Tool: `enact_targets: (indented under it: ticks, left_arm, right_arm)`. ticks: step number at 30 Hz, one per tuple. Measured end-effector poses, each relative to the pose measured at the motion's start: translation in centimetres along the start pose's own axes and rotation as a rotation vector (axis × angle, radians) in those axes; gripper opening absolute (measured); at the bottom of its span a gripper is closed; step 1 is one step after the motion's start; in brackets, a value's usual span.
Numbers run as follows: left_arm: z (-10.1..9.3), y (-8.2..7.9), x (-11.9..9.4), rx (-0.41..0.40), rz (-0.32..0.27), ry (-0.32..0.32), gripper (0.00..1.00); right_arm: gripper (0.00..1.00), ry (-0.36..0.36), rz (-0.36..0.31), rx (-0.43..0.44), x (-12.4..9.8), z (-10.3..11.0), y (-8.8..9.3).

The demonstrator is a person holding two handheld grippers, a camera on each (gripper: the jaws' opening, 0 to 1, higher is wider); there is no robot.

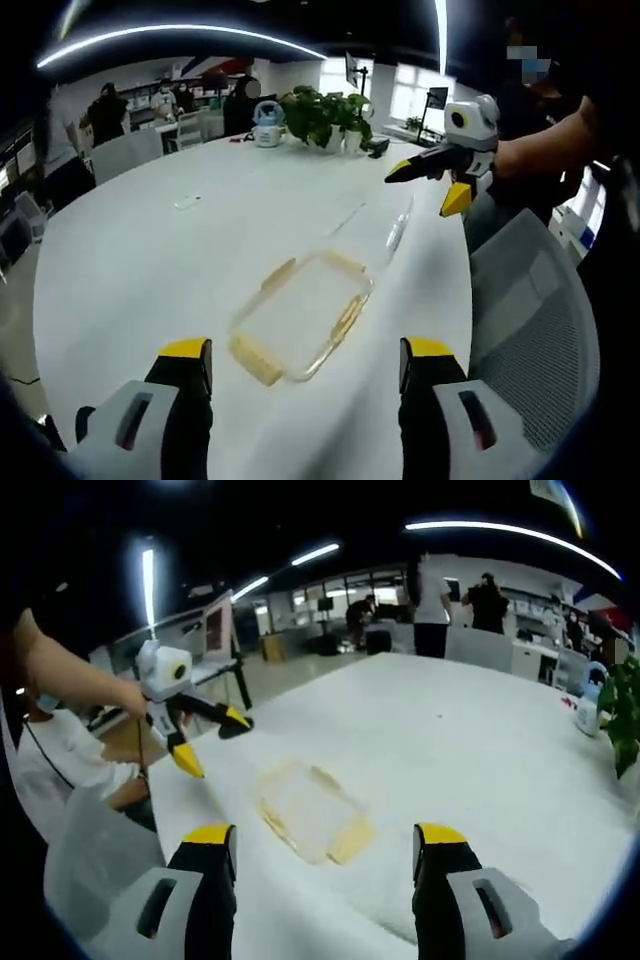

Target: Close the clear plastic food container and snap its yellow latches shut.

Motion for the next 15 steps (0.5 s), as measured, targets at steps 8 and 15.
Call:
enact_targets:
  ticks: [8, 15]
  left_arm:
    - [0.3, -0.1, 0.3, 0.026, 0.020, 0.019, 0.76]
    - [0.9, -0.2, 0.7, 0.046, 0.046, 0.031, 0.75]
  right_arm:
    - [0.72, -0.011, 0.018, -0.026, 0.6, -0.1, -0.3]
    - [0.71, -0.028, 0.040, -0.060, 1.2, 0.0, -0.2]
Point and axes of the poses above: the point that each gripper's makers call its tool centre point, and the gripper's own axes: x roughly forward along the fingers, z roughly to its left, y roughly out of its underside, the point moved 10 cm from there along -x, roughly backward along the fingers, and after that the axes turned 1 degree about -x, right-handed, at the moved point
